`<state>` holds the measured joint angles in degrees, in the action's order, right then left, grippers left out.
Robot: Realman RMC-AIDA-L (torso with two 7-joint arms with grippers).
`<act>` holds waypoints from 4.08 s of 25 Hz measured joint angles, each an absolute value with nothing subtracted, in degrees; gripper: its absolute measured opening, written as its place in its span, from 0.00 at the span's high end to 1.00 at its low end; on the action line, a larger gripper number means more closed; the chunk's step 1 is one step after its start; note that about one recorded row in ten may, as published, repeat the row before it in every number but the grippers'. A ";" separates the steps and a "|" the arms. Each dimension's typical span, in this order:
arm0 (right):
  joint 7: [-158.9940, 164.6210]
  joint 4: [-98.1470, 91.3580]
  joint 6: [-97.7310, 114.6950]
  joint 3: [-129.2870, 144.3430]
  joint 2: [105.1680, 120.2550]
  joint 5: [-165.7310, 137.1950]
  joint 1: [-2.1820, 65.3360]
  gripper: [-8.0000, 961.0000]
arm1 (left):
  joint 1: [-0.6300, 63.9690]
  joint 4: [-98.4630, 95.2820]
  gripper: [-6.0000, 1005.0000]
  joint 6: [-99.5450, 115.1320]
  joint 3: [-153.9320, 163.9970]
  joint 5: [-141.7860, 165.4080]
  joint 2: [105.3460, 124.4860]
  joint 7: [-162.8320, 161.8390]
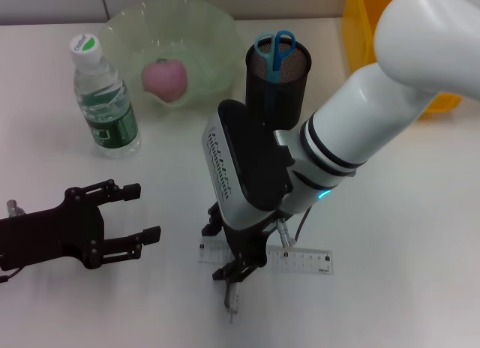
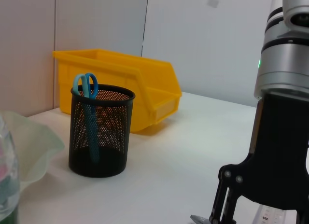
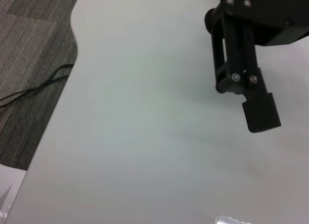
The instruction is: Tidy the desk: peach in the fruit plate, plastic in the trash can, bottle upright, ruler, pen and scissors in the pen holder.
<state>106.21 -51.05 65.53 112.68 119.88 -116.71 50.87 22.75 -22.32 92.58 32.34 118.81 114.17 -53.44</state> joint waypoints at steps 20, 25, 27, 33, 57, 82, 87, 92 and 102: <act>106.32 -55.48 70.80 106.98 119.57 -117.03 47.82 0.60 | 22.67 -22.32 0.21 92.64 32.16 118.73 114.17 -54.18; 105.47 -58.70 76.46 98.87 119.36 -117.20 44.78 0.60 | 22.70 -22.32 0.21 92.67 32.16 118.74 114.17 -54.25; 104.55 -60.39 79.07 94.50 119.36 -117.22 43.02 0.60 | 22.76 -22.32 0.21 92.75 32.16 118.74 114.17 -54.25; 98.18 -64.17 88.82 78.06 119.33 -113.00 36.83 0.60 | 23.12 -22.02 0.21 93.01 32.17 118.74 114.23 -54.28; 58.60 -32.12 100.43 52.09 119.00 -90.57 32.85 0.60 | 25.34 -21.82 0.21 94.37 31.55 118.57 115.82 -55.09; 53.64 -31.77 102.77 50.65 119.00 -89.64 32.57 0.60 | 25.19 -21.71 0.21 94.53 30.82 117.40 116.75 -54.80; 48.52 -32.17 103.54 50.51 119.00 -89.56 32.53 0.60 | 25.32 -21.71 0.21 94.64 30.94 117.25 117.03 -54.67; 42.47 -33.29 104.26 50.52 119.01 -89.16 32.52 0.60 | 25.44 -21.71 0.21 95.17 30.85 117.21 117.23 -54.93; 29.67 -33.03 102.97 49.35 119.26 -85.75 32.85 0.60 | 25.49 -21.71 0.21 95.47 30.71 116.72 117.83 -55.43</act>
<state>29.67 -33.03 102.97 49.35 119.26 -85.75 32.85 25.49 -21.71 95.47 30.71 116.72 117.83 -55.43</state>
